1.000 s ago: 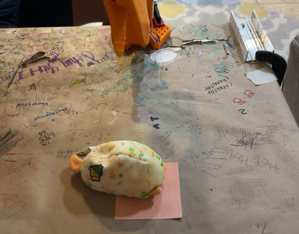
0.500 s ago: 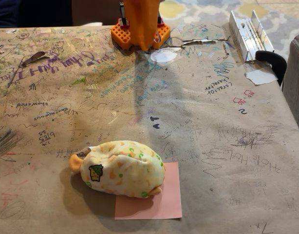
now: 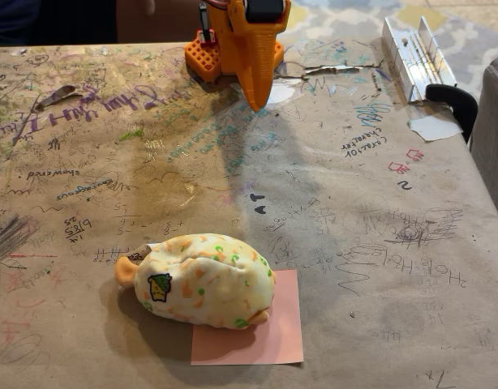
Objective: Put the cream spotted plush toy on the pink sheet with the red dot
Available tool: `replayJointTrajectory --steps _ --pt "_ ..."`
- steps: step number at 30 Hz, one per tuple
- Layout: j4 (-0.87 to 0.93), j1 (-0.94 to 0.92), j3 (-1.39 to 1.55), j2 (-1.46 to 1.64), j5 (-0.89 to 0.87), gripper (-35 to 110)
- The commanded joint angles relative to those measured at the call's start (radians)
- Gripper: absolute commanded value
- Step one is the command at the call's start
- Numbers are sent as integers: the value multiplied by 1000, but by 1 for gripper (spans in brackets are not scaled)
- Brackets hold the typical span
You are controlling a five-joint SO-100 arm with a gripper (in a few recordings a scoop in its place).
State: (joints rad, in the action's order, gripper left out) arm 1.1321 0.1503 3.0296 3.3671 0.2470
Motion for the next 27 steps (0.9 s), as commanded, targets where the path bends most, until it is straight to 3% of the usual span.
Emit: replayJointTrajectory --steps 1,27 --pt "-32 23 25 3 -2 0" --pt "-40 55 44 3 18 0"
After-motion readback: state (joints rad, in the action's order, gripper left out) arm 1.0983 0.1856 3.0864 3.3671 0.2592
